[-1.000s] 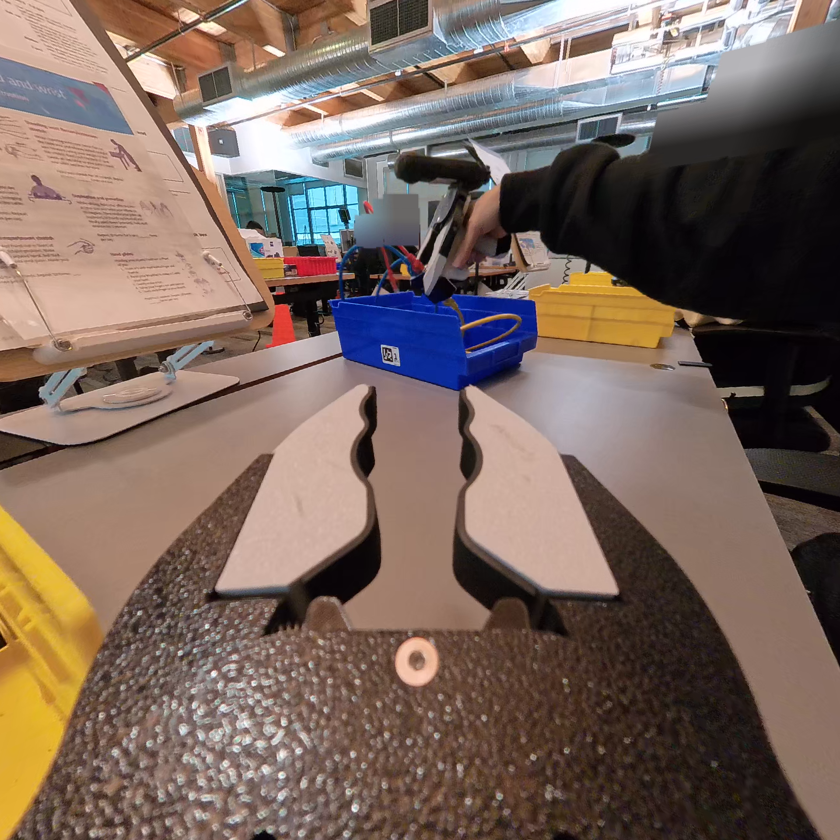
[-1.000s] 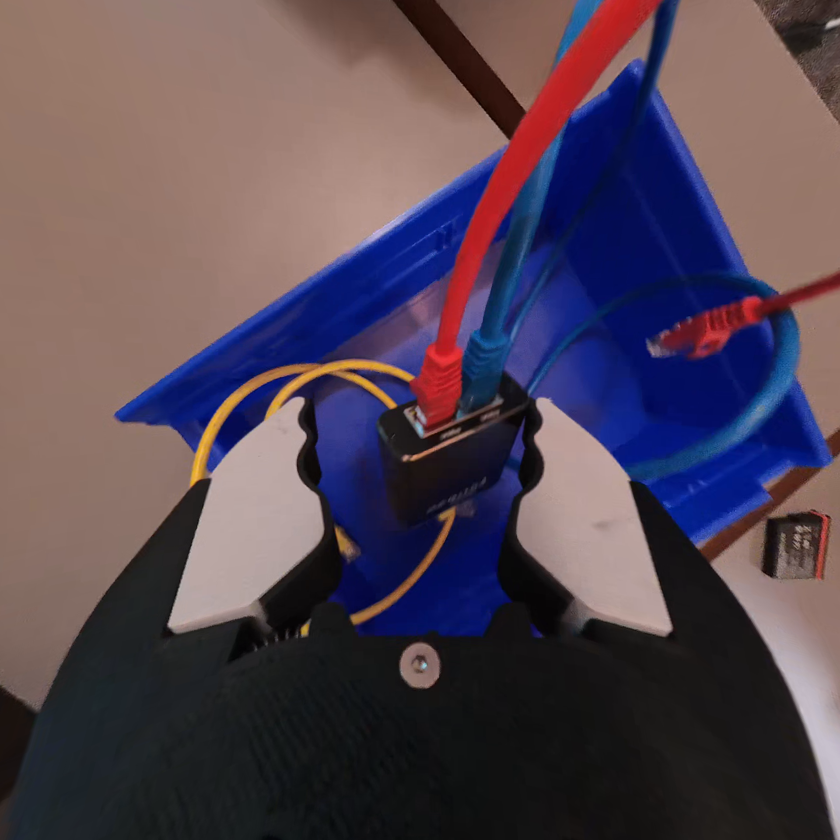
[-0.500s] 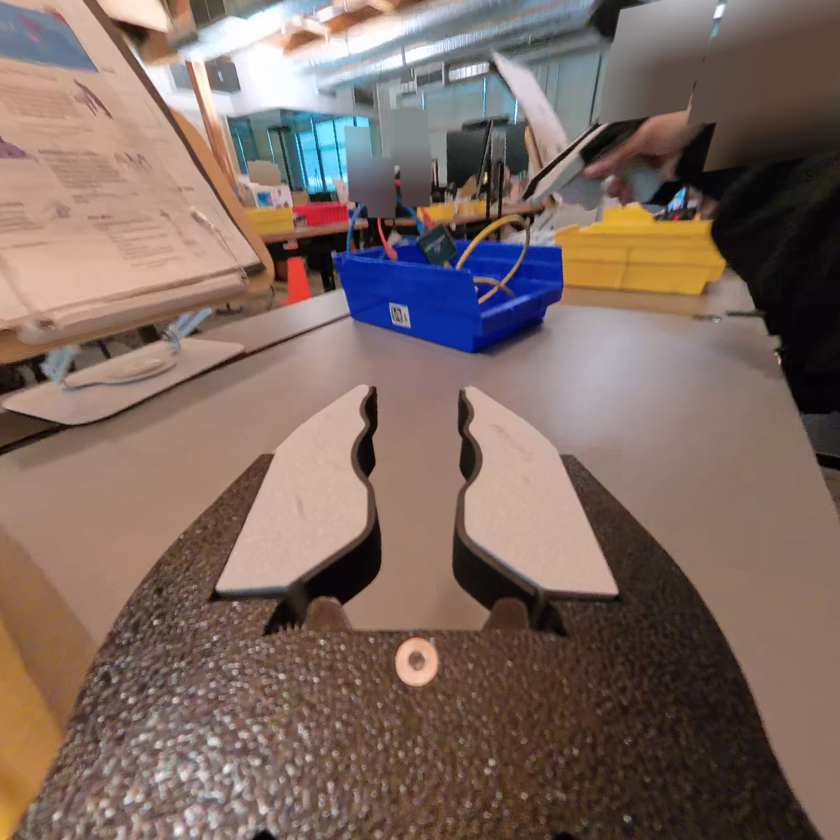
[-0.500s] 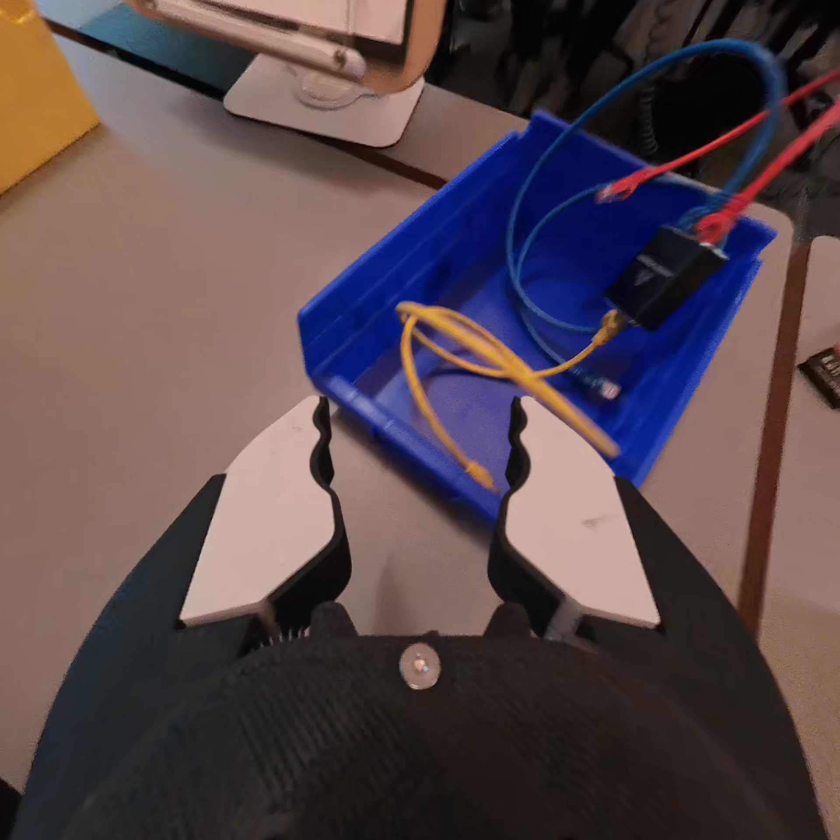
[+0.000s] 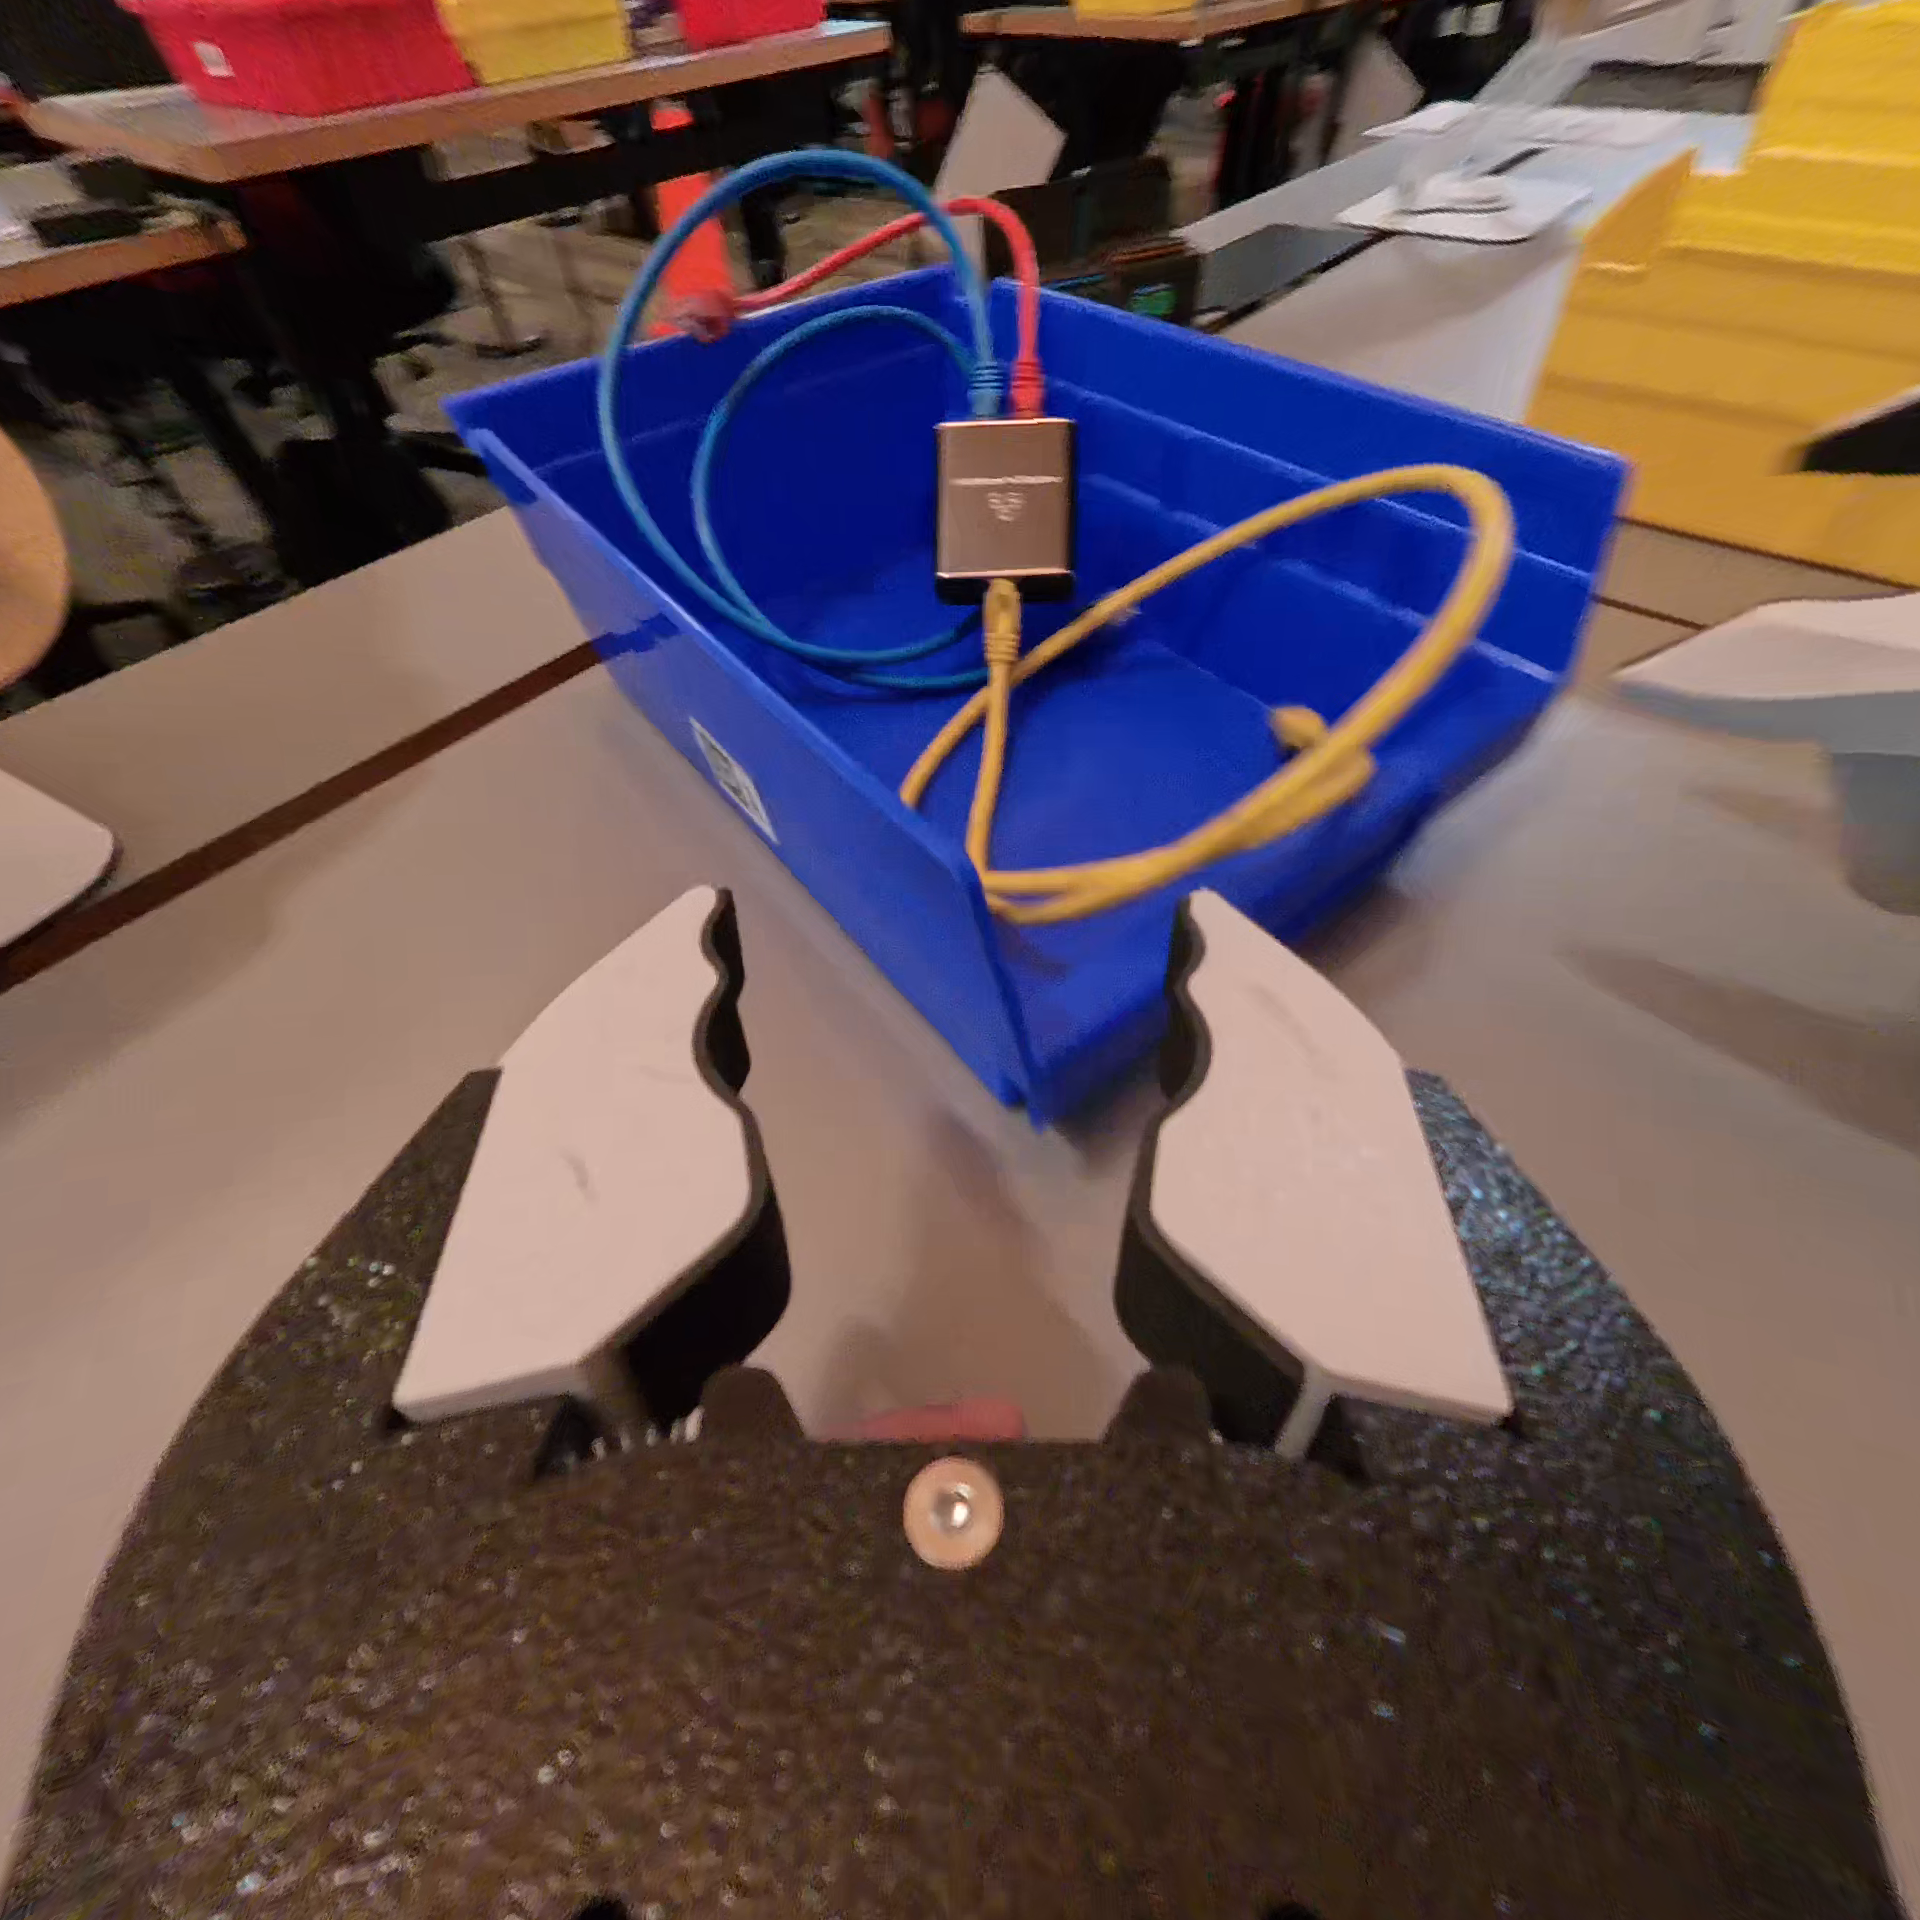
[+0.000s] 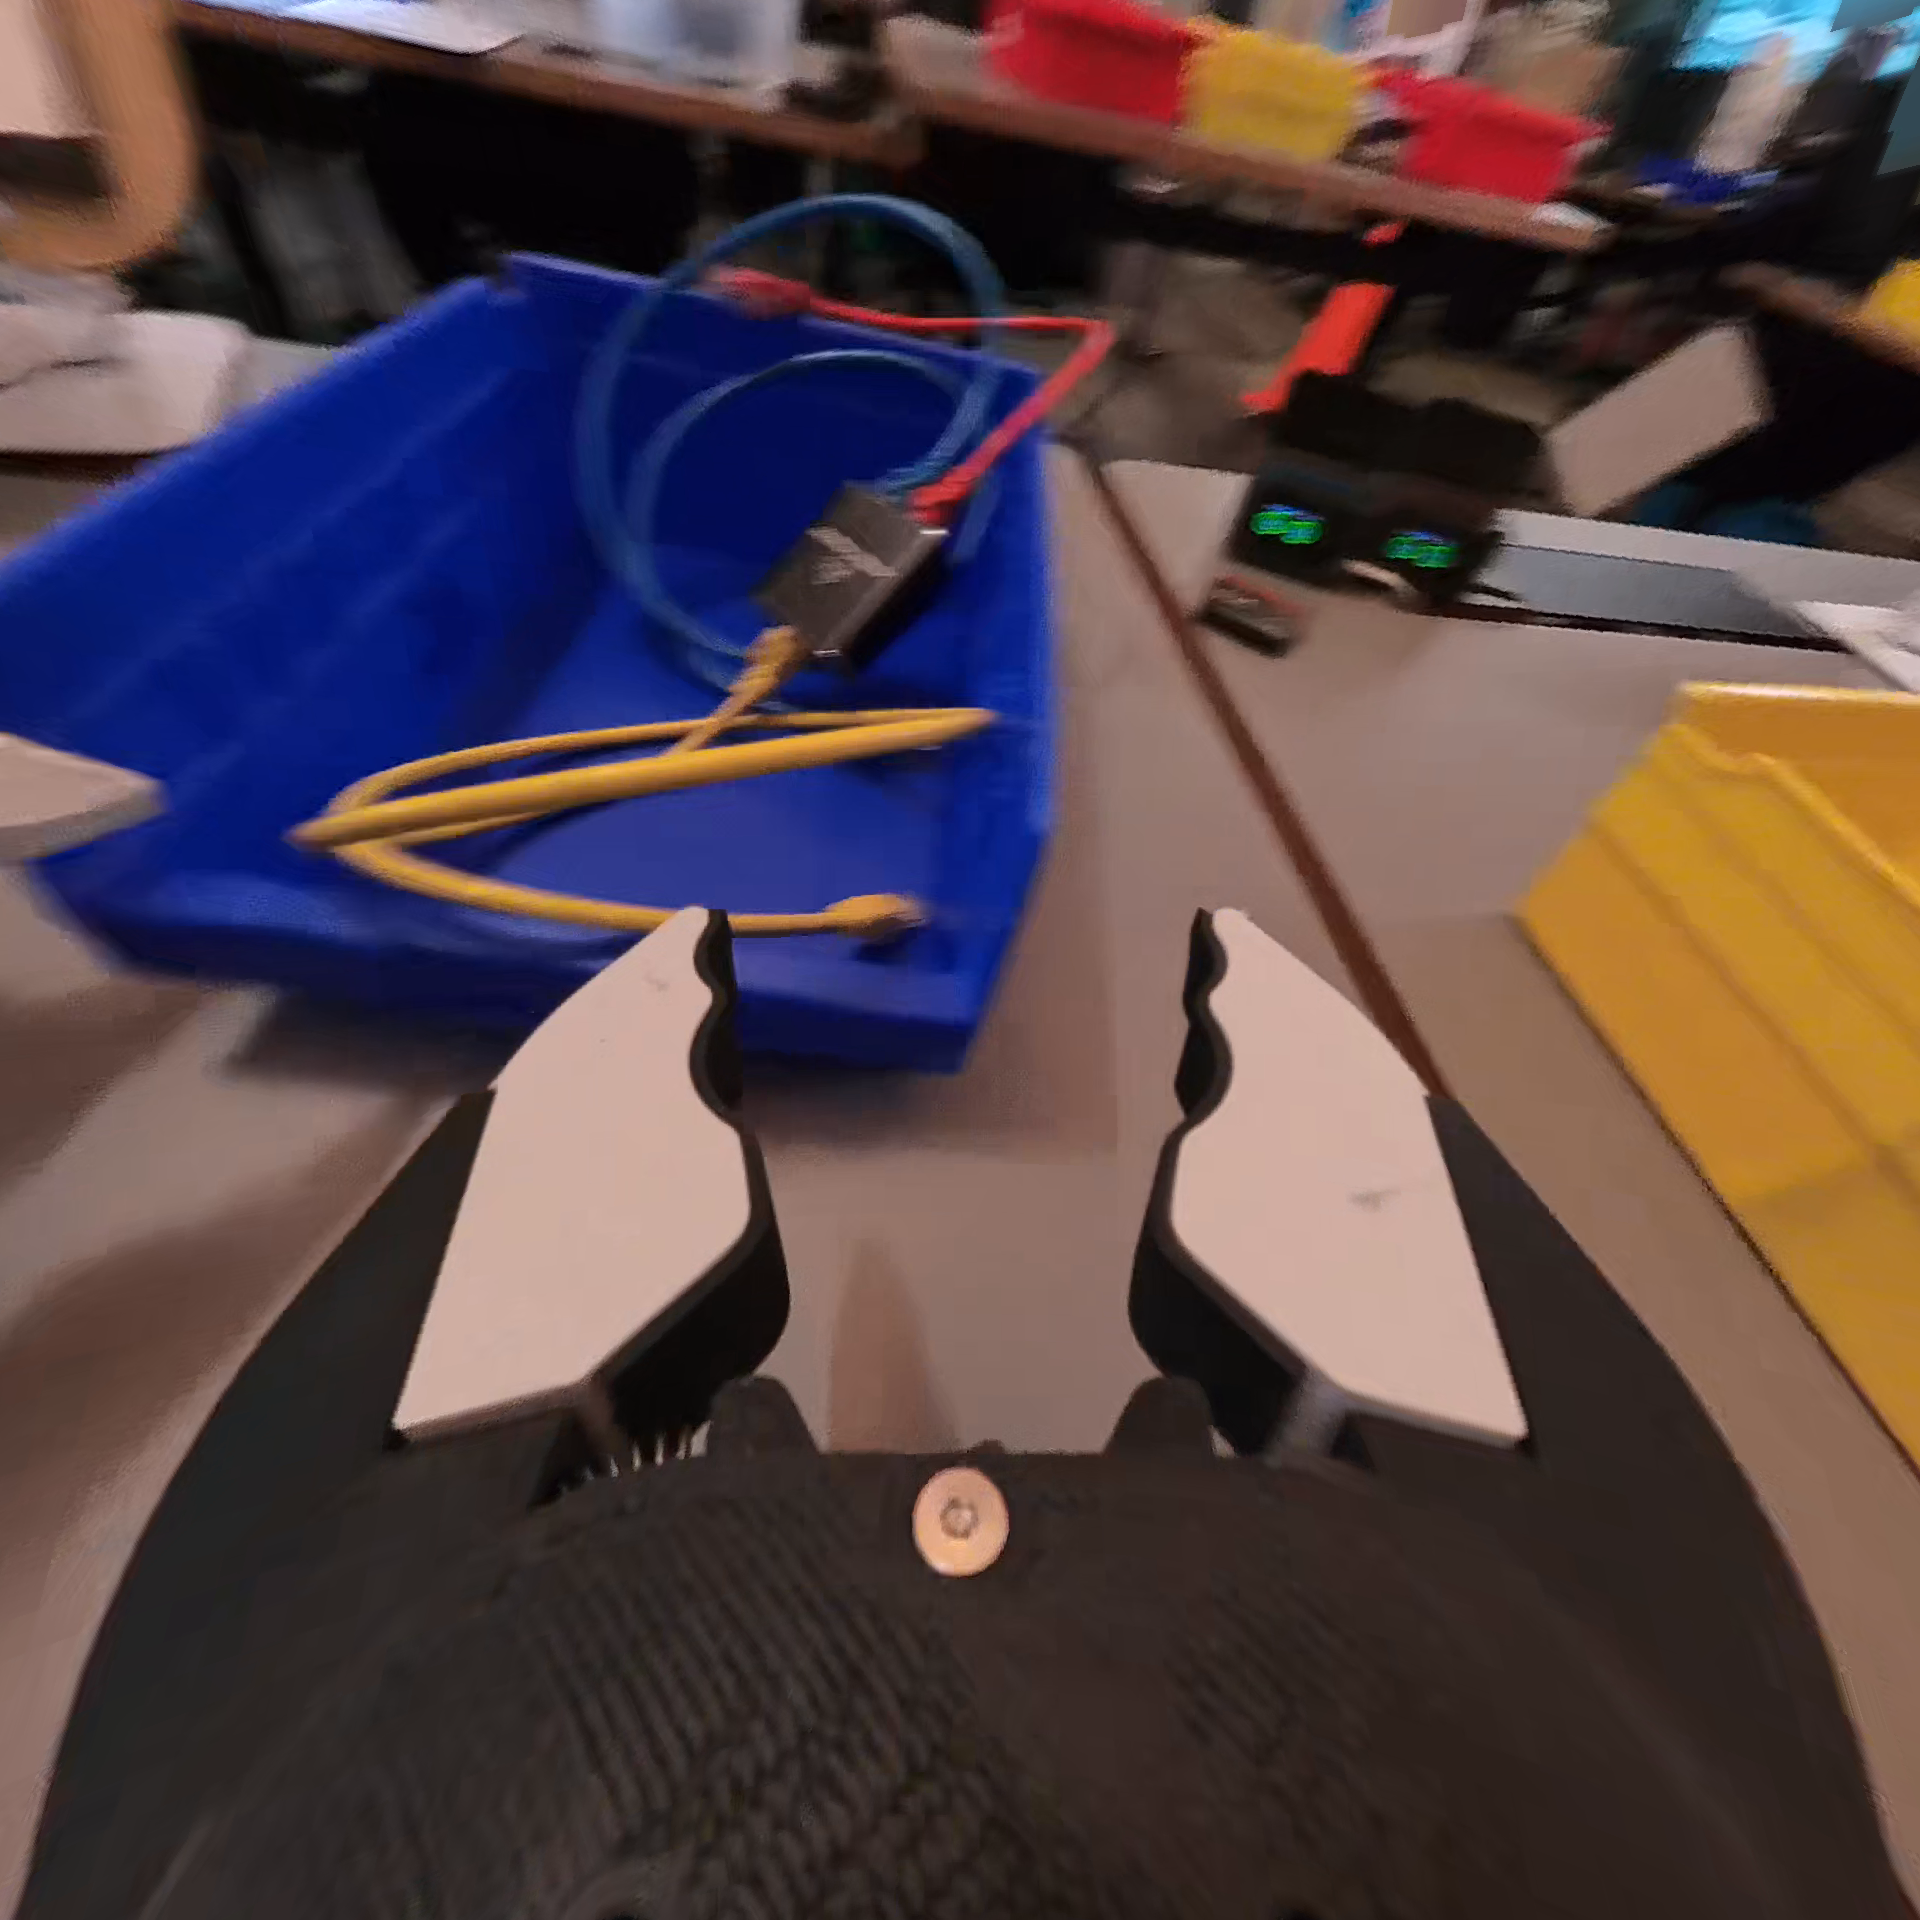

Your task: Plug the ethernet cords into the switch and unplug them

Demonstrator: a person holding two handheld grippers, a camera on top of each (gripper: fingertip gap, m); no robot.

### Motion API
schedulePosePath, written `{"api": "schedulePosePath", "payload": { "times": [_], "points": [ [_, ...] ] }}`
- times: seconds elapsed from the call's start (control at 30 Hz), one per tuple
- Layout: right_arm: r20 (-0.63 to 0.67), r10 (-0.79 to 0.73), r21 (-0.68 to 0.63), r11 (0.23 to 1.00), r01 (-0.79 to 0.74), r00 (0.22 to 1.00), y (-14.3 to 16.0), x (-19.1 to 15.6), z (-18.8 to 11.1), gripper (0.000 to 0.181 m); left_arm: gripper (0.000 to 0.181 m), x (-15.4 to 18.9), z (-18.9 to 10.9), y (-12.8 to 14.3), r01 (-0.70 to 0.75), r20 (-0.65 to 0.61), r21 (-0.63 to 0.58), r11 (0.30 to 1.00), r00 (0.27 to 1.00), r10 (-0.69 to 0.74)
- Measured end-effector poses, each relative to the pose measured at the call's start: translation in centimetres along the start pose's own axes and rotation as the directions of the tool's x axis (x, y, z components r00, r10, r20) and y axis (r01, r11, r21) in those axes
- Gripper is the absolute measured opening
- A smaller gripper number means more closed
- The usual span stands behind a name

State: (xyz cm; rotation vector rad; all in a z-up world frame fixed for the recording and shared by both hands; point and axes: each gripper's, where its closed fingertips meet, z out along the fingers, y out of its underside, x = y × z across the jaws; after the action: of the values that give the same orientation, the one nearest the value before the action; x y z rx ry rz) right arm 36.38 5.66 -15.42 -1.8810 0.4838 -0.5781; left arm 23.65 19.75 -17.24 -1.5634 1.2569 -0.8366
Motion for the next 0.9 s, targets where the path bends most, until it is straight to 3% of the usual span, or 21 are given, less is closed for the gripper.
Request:
{"api": "schedulePosePath", "payload": {
  "times": [0.07, 0.2, 0.27, 0.3, 0.37, 0.5, 0.67, 0.9],
  "points": [
    [-0.034, 0.054, -0.015, 0.998, -0.054, 0.998, 1.3, 2.0, 1.4, 0.085, 0.07, -0.5, 1.7, -0.3, 0.019, 0.061, 0.002, 1.0, 0.998, -0.019],
    [0.104, 0.138, -0.092, 0.987, -0.128, 0.985, 3.5, 1.1, 4.5, 0.07, 0.04, -0.6, 2.5, -0.4, 0.056, 0.084, 0.039, 0.998, 0.995, -0.059],
    [0.18, 0.138, -0.098, 0.988, -0.122, 0.974, 3.4, -0.4, 5.5, 0.045, 0.023, -0.9, 2.5, -0.2, 0.022, 0.115, 0.037, 0.999, 0.993, -0.026],
    [0.215, 0.133, -0.089, 0.989, -0.116, 0.968, 3.1, -1.2, 5.8, 0.027, 0.023, -0.9, 2.5, -0.2, -0.002, 0.112, 0.038, 0.999, 0.994, -0.002],
    [0.149, 0.104, -0.095, 0.991, -0.09, 0.983, 3.2, -0.6, 6.0, 0.004, 0.02, -1.4, 2.4, 0.0, -0.041, 0.135, 0.022, 0.999, 0.99, 0.037],
    [0.172, 0.111, -0.116, 0.989, -0.092, 0.979, 3.2, -2.2, 4.9, 0.004, 0.015, -2.4, 1.1, 0.5, -0.09, 0.184, -0.006, 0.996, 0.979, 0.09],
    [0.228, -0.054, -0.113, 0.99, 0.082, 0.972, 3.7, -7.8, 1.0, 0.006, 0.013, -4.0, -4.1, 2.3, -0.079, 0.221, 0.019, 0.997, 0.973, 0.073],
    [0.404, -0.158, -0.075, 0.976, 0.205, 0.901, 3.8, -20.5, -5.3, 0.01, 0.012, -8.8, -16.6, 6.8, 0.002, 0.298, 0.034, 0.999, 0.955, -0.012]
  ]
}}
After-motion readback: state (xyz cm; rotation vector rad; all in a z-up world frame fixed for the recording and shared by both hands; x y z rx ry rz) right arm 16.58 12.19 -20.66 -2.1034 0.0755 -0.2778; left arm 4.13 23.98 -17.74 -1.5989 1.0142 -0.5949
